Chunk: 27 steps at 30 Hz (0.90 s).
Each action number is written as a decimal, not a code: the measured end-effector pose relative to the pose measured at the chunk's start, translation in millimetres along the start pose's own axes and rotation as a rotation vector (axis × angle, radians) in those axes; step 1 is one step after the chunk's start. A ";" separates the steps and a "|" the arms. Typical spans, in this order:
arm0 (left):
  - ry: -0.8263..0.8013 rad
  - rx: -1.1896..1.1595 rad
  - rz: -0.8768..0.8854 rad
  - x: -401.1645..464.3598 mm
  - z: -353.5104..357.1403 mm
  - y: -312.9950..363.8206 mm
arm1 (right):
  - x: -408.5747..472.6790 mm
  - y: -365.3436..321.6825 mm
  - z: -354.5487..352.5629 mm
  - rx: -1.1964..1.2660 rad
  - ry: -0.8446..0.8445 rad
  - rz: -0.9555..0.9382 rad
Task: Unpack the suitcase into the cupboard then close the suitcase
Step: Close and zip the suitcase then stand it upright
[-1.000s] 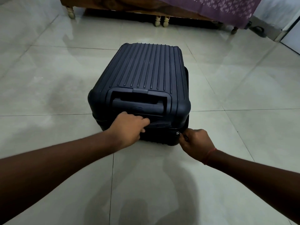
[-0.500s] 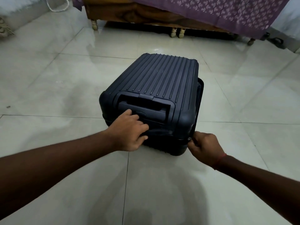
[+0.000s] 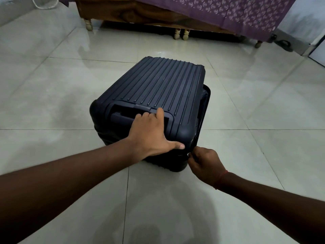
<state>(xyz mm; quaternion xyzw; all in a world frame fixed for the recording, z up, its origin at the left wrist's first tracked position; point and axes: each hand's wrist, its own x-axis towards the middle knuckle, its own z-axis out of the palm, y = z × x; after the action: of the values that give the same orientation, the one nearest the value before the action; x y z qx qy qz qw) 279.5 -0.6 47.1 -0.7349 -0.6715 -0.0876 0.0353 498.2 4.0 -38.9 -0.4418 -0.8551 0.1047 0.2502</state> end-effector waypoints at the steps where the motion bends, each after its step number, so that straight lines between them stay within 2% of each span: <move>1: 0.020 -0.042 -0.021 1.8 -0.2 2.0 | 0.1 0.9 -0.3 -0.008 -0.004 0.012; 5: 0.110 -0.205 0.044 6.4 -5.4 -13.3 | 0.3 8.4 -11.5 -0.043 -0.036 -0.007; 14: 0.350 -0.264 0.325 -7.4 8.9 -62.1 | 45.2 37.0 -25.6 -0.186 -0.074 0.133; 17: 0.359 -0.304 0.412 -14.4 11.7 -100.3 | 49.5 20.7 -13.2 -0.138 -0.083 0.041; 19: 0.344 -0.445 0.333 -20.1 7.3 -125.8 | 43.1 1.0 0.8 -0.060 -0.075 -0.028; 21: 0.406 -0.636 0.100 -23.8 -3.4 -135.5 | 37.2 -17.6 12.9 0.003 -0.066 -0.086; 23: 0.509 -0.607 -0.124 -19.2 -19.3 -125.4 | 34.8 -32.6 23.7 0.023 -0.053 -0.157; 24: 0.493 -0.513 -0.163 -15.1 -27.9 -115.0 | 34.7 -39.2 29.0 0.033 -0.050 -0.188; 25: 0.408 -0.404 -0.136 -9.5 -34.7 -102.0 | 34.6 -45.2 33.3 0.046 -0.049 -0.211; 27: 0.048 -0.209 -0.053 0.6 -42.9 -72.5 | 33.7 -55.1 39.4 0.069 -0.056 -0.245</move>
<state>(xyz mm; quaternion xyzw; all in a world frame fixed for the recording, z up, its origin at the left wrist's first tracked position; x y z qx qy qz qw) 204.1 -0.4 84.6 -0.7142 -0.6769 -0.1756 -0.0280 422.6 0.5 -39.1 -0.3222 -0.9053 0.1150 0.2519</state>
